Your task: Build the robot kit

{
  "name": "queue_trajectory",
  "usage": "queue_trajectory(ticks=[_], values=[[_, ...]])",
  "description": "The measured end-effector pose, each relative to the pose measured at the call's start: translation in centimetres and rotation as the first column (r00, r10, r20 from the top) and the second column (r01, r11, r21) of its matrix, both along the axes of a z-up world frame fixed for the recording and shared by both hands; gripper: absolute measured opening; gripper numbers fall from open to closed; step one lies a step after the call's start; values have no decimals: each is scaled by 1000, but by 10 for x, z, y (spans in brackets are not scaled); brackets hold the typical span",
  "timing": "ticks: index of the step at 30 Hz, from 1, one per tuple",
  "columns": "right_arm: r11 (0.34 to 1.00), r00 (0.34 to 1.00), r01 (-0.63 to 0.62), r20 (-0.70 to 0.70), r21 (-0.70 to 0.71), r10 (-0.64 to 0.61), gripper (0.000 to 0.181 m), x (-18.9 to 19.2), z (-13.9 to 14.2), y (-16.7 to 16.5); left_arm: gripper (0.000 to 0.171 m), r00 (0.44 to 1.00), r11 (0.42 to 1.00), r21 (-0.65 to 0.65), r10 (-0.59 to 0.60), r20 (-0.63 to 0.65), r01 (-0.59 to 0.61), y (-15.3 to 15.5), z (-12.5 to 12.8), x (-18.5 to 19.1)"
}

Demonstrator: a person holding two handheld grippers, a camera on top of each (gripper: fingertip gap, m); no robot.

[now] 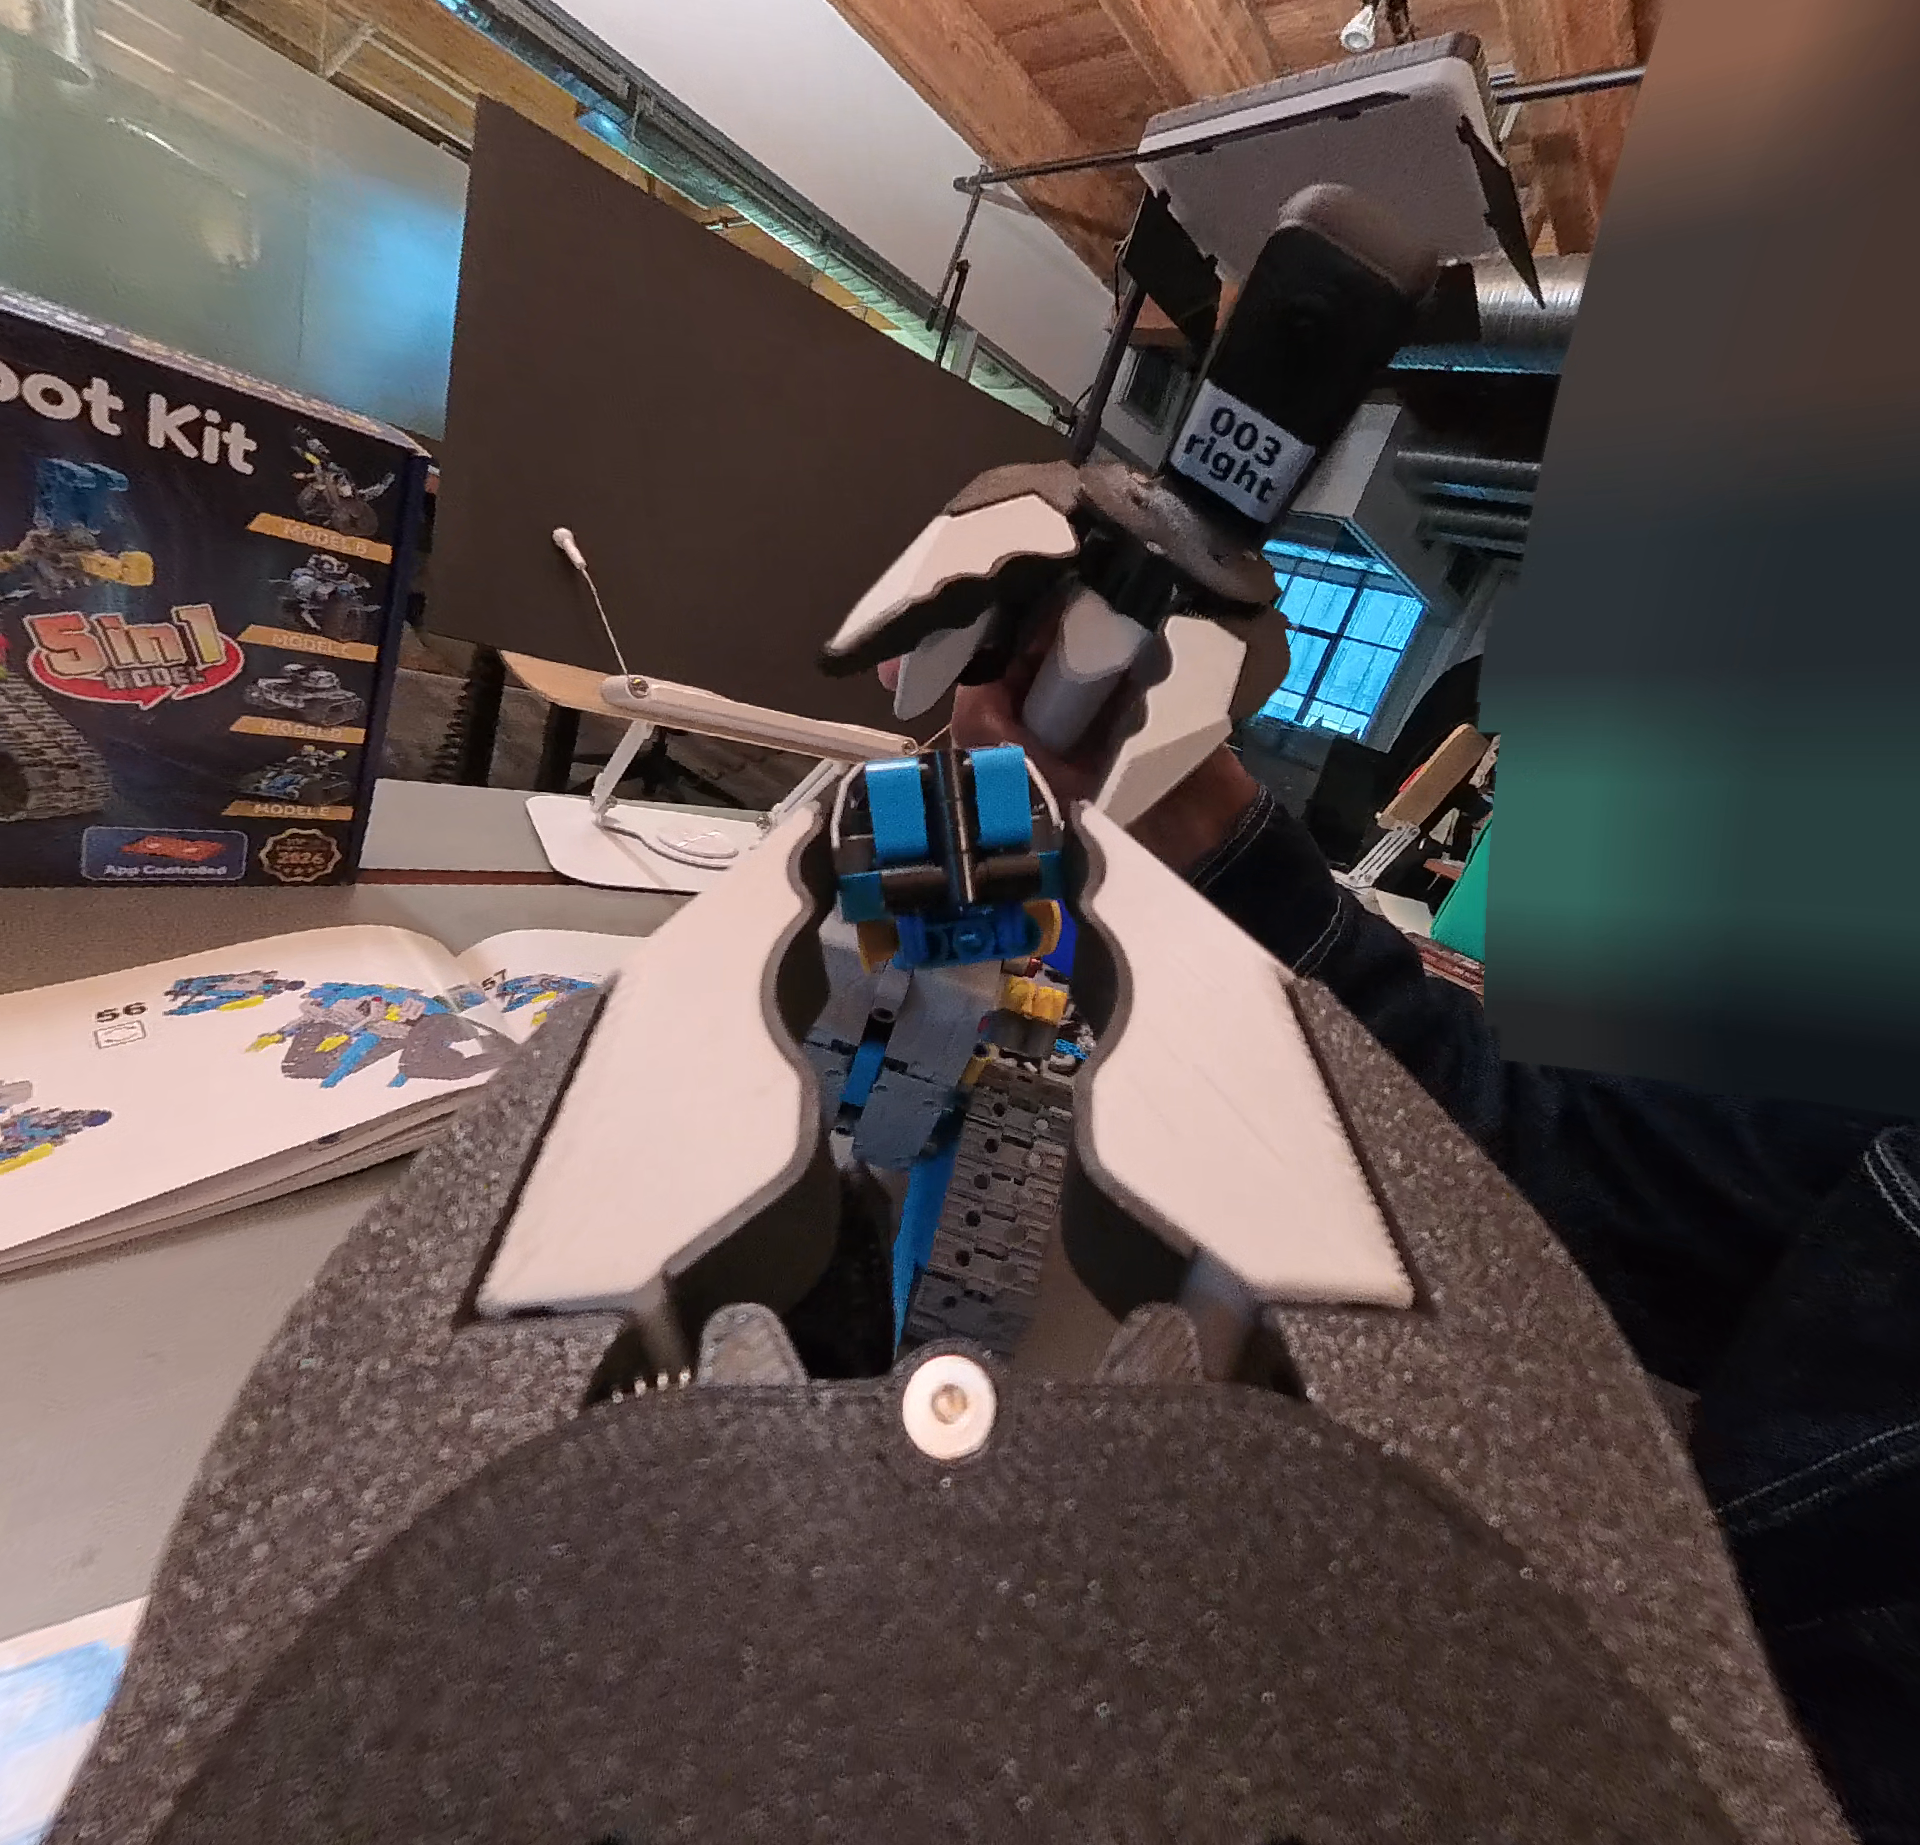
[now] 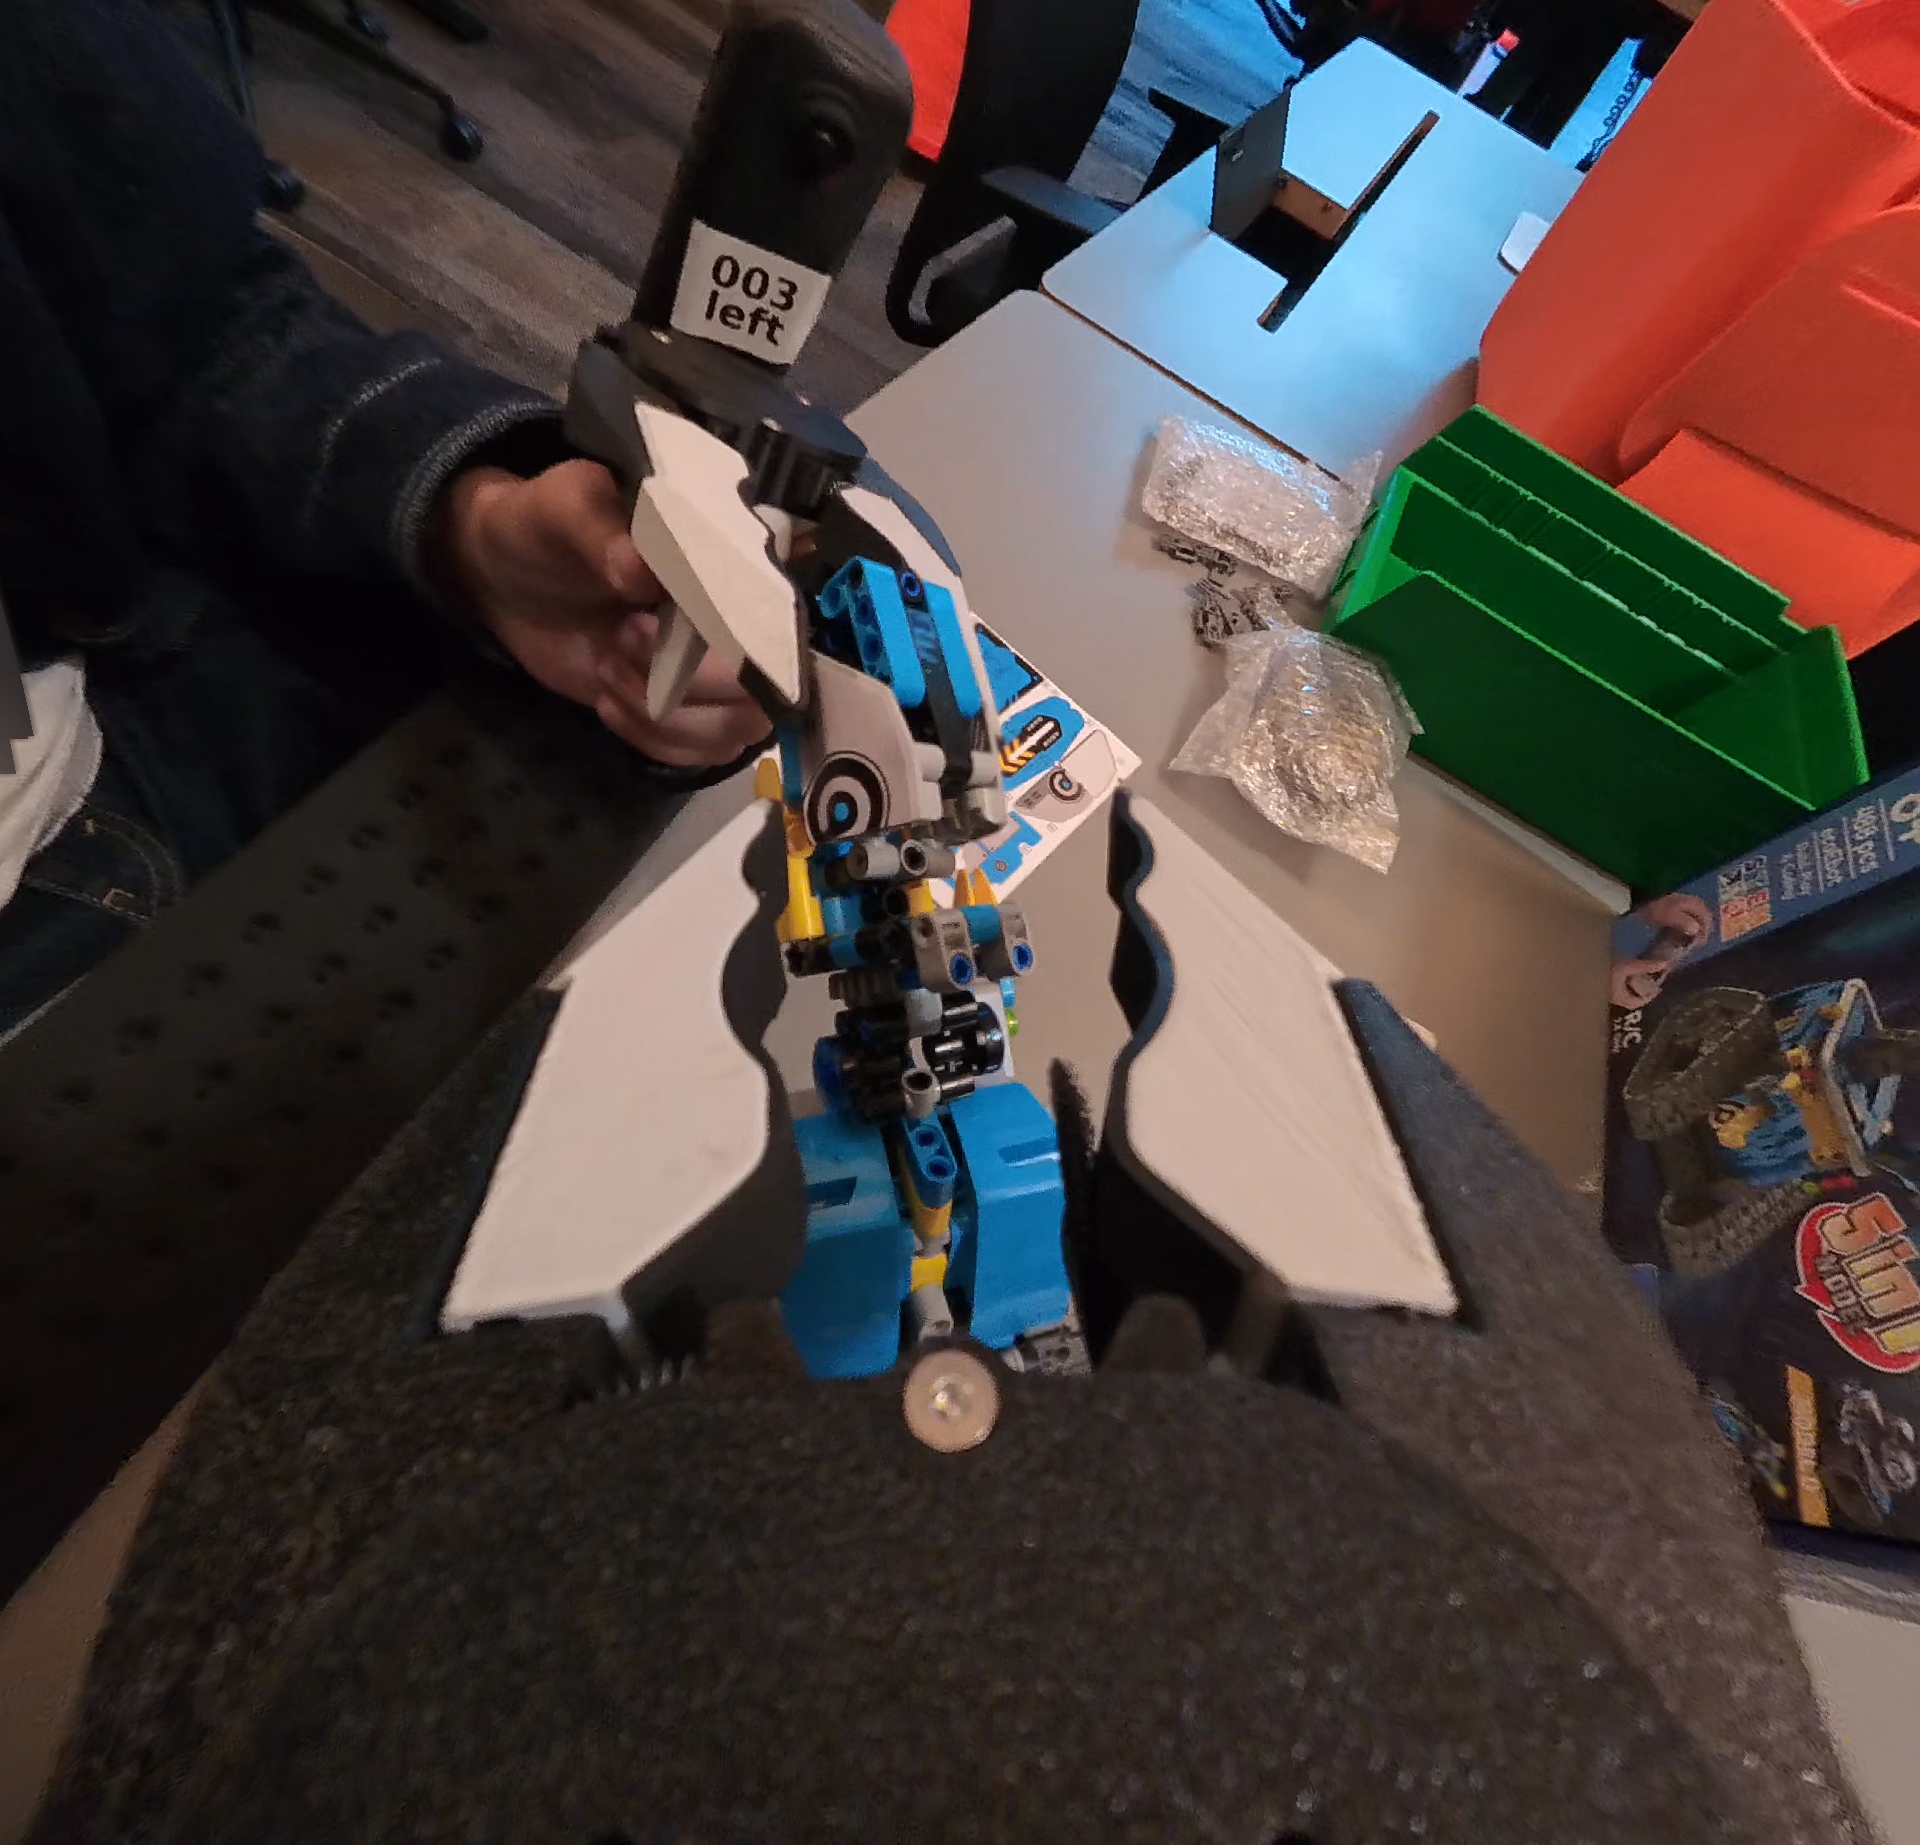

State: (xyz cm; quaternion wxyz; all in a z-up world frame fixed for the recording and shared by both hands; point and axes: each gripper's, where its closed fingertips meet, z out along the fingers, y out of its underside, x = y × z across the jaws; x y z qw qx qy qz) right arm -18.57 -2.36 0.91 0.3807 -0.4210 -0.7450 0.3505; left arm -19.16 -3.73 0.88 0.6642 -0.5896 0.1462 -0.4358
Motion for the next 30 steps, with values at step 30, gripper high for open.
queue_trajectory(ticks=[30], values=[[994,998,31,-48,-109,-37,66,0,9,18,43,985,987,159,42,-166,-16,-9,-1,5]])
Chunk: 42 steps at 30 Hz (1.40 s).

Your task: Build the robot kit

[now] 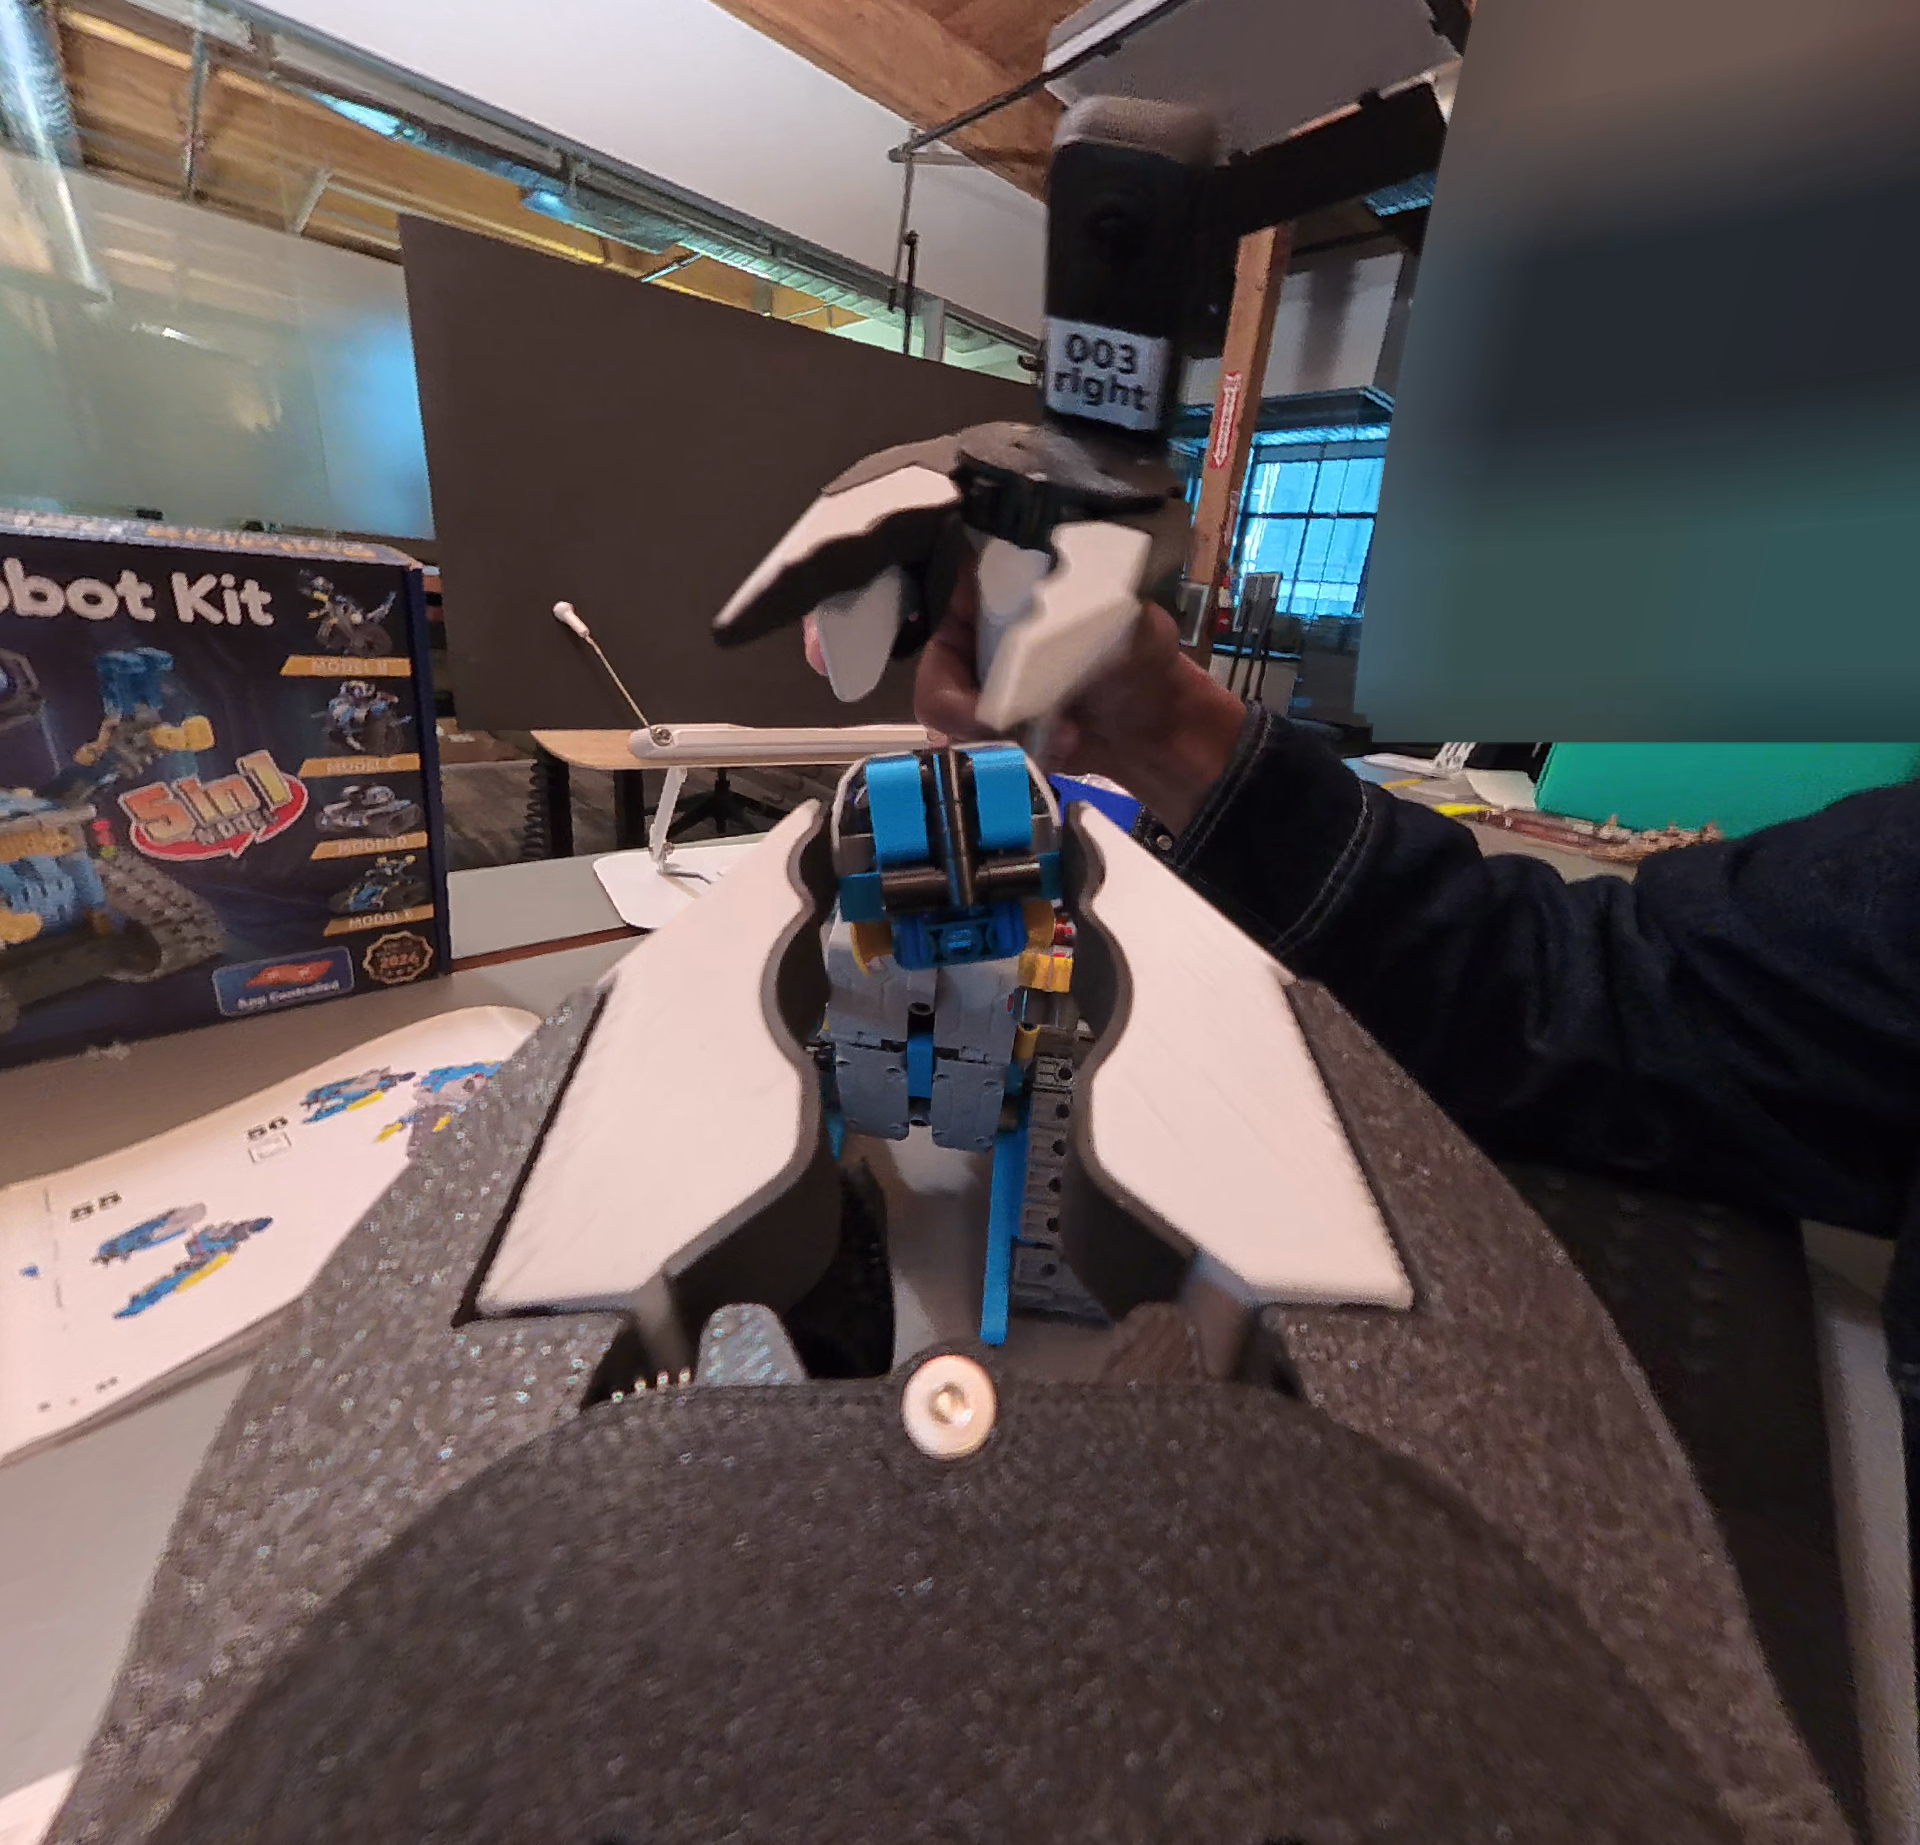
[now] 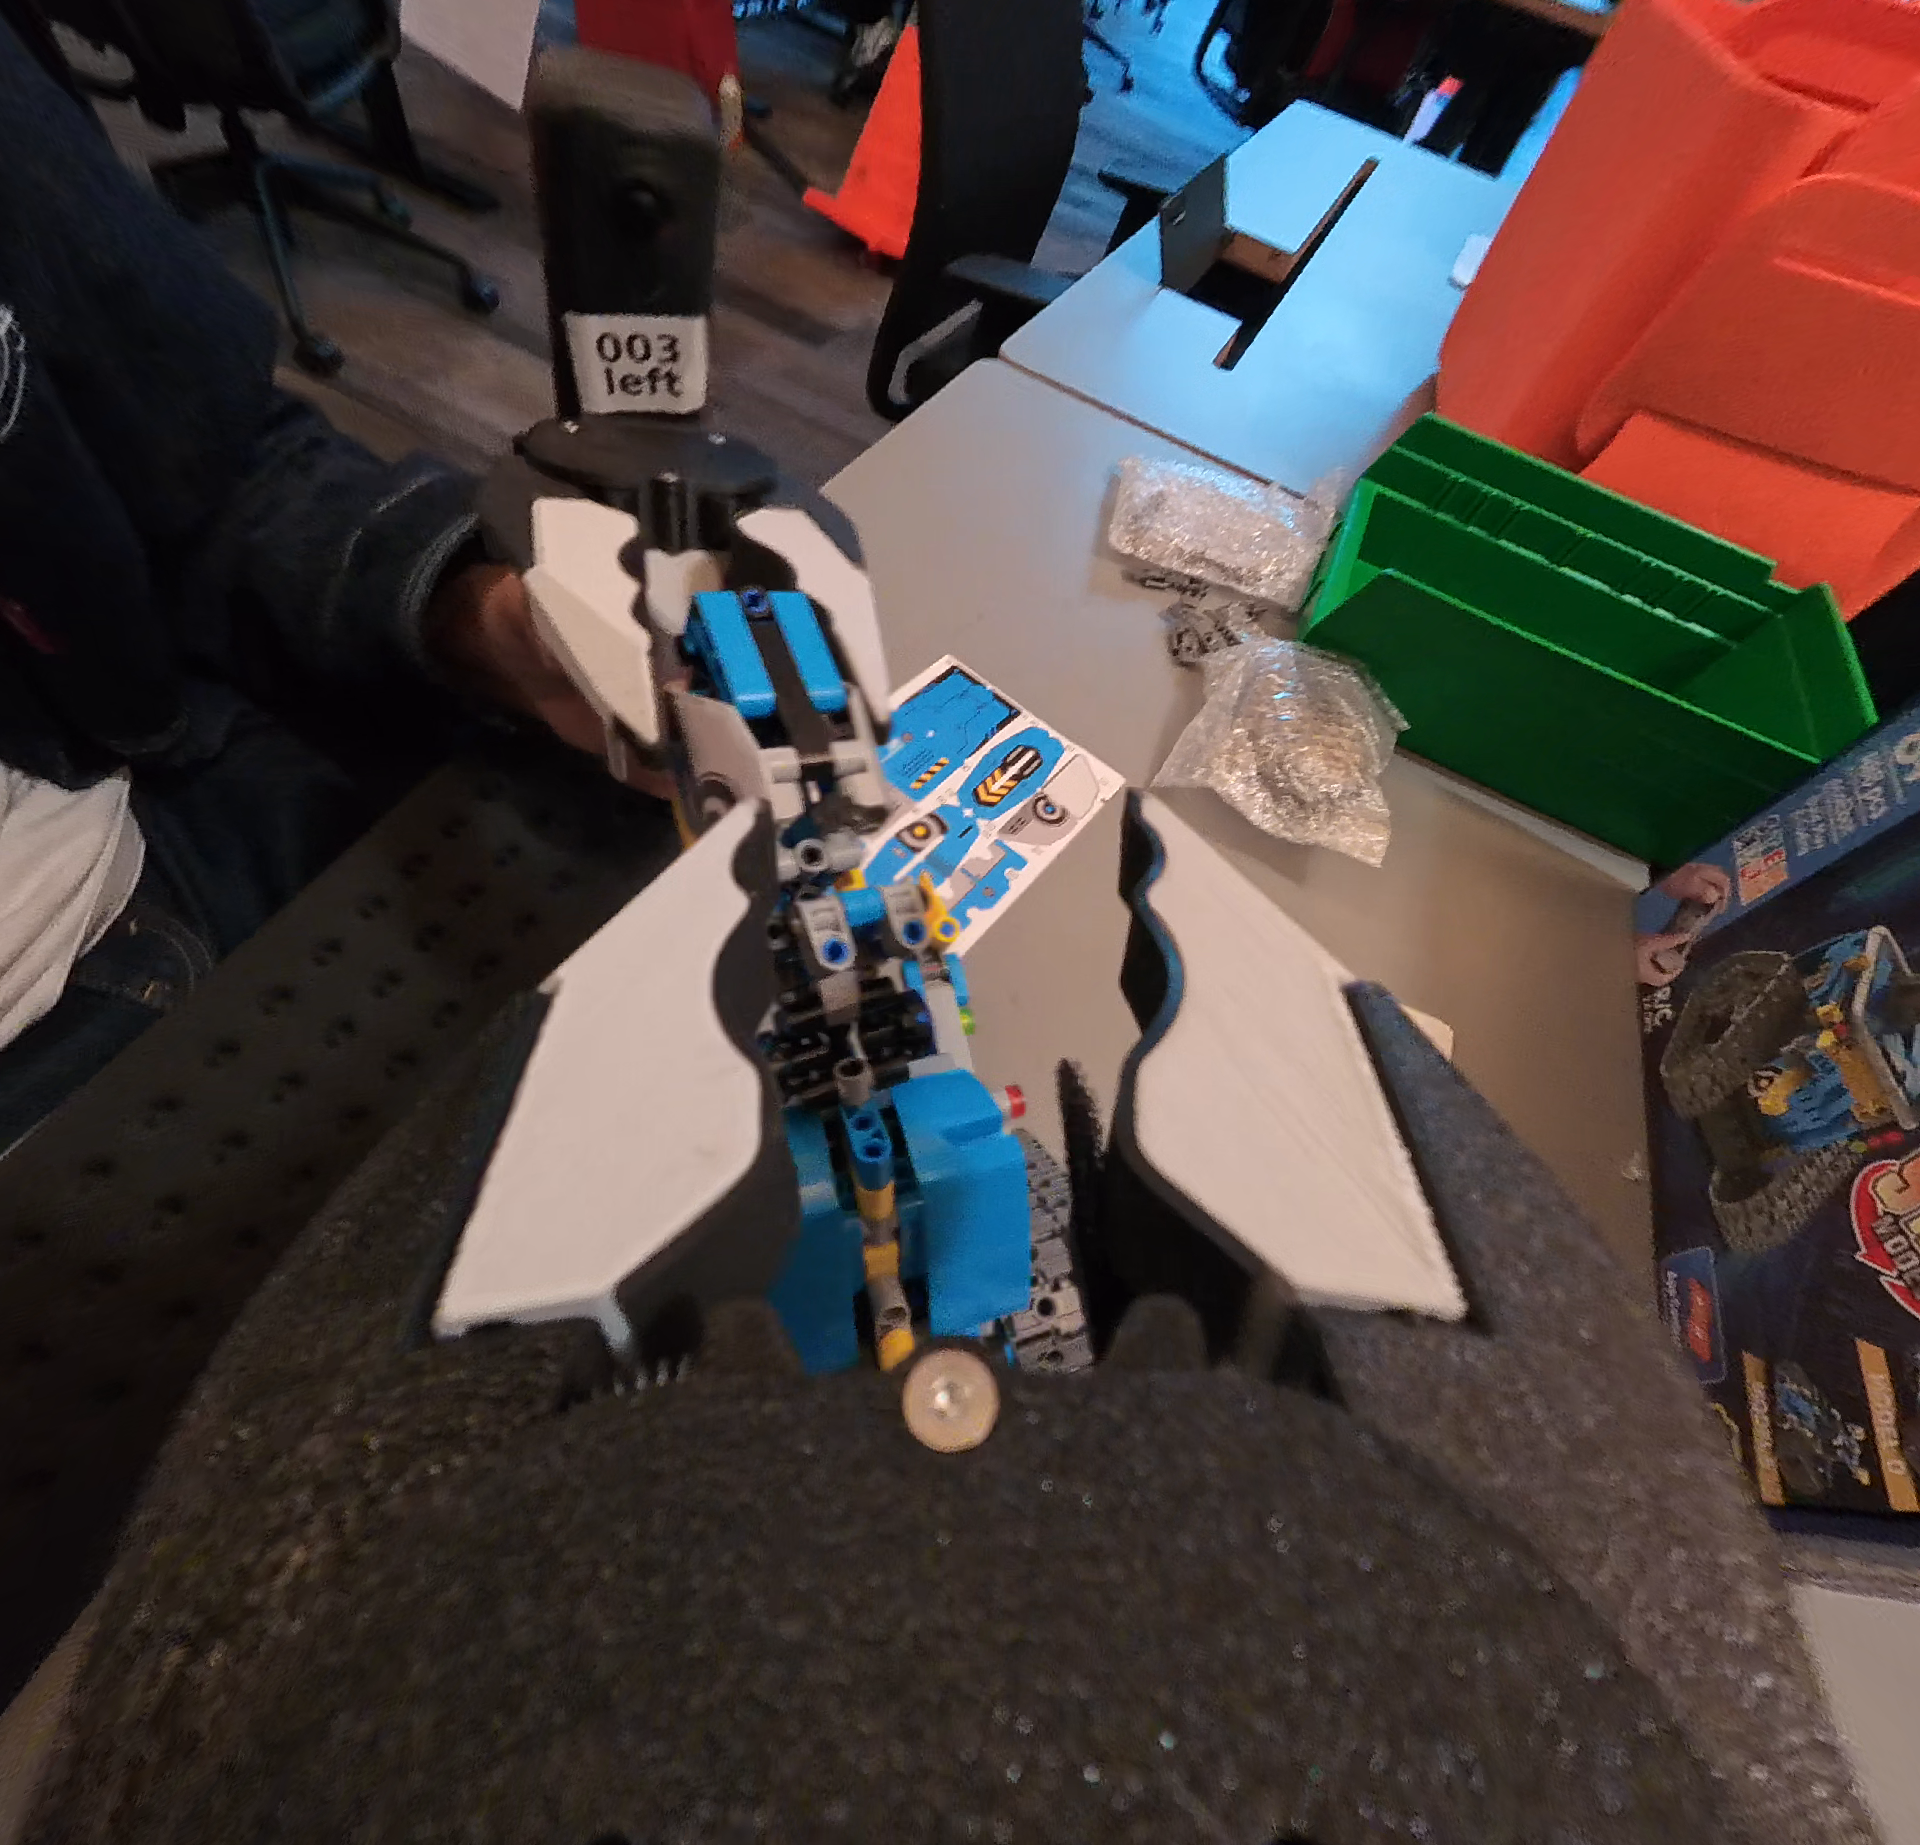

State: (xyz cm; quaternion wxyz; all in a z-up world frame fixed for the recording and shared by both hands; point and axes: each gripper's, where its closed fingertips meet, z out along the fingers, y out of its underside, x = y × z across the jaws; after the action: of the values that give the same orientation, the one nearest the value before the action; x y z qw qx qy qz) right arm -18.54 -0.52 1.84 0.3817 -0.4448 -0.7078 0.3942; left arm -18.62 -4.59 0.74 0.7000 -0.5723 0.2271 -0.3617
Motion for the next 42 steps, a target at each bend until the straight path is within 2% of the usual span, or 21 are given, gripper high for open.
queue_trajectory(ticks=[1,6,8,10,11,12,16,19,21,22,23,25,27,29,32,33,34,35,37,39,42], values=[[1000,1000,20,-17,-9,-20,58,1,3,6,43,1000,1000,10,1,-11,-1,-1,0,1],[996,998,-62,10,-58,63,69,4,0,-10,43,1000,1000,8,0,-9,0,0,0,1],[999,999,-43,17,-26,43,68,-2,-5,-10,43,1000,1000,11,4,-13,-4,-1,0,1],[999,1000,-14,2,-51,14,69,-4,-1,-3,43,1000,1000,6,-1,-9,1,-1,-1,0],[999,1000,22,-17,-50,-22,57,-3,2,6,43,1000,1000,8,-4,-7,4,-1,0,0],[998,998,53,-39,-41,-55,54,-3,5,14,43,1000,1000,10,1,-11,-1,-1,0,1],[992,998,-59,-34,-107,56,70,-4,7,-13,43,1000,1000,9,2,-7,-2,-1,0,1],[996,998,-57,-14,-73,56,71,-16,-2,-20,43,1000,1000,8,6,-7,-6,-1,0,0],[996,999,-27,-28,-90,24,75,-15,1,-11,43,1000,1000,3,1,-2,-1,-1,0,-1],[995,999,-1,-47,-99,-4,63,-13,5,-3,43,1000,1000,9,-1,-7,1,-1,0,0],[995,998,21,-61,-98,-27,60,-11,8,3,43,1000,1000,12,5,-12,-5,-1,-1,1],[989,998,-37,-48,-146,30,73,-8,8,-8,43,1000,1000,13,8,-13,-7,-1,0,1],[987,997,-74,-32,-146,70,76,-14,4,-22,43,1000,1000,12,7,-10,-7,-1,0,1],[993,998,-57,0,-101,57,79,-22,-5,-25,43,1000,1000,17,17,-21,-16,-1,-1,1],[993,1000,-16,-19,-115,14,86,-21,-1,-12,43,1000,1000,11,22,-13,-22,0,-1,-2],[992,999,6,-41,-125,-11,79,-19,3,-5,43,1000,1000,13,14,-11,-14,-1,-1,-1],[991,995,63,-72,-115,-71,58,-18,8,8,43,1000,1000,14,12,-15,-11,-2,-1,0],[990,992,80,-89,-117,-91,63,-16,11,15,43,1000,1000,19,17,-23,-16,-2,-1,0],[987,992,81,-89,-142,-94,72,-8,19,15,44,999,1000,17,22,-24,-21,-1,-1,0],[989,985,127,-112,-69,-135,67,3,31,13,45,1000,1000,-4,14,-25,-14,-1,-3,-1],[981,971,192,-144,-5,-191,66,24,43,-3,58,995,1000,-16,11,-102,-13,-4,-15,-4]])
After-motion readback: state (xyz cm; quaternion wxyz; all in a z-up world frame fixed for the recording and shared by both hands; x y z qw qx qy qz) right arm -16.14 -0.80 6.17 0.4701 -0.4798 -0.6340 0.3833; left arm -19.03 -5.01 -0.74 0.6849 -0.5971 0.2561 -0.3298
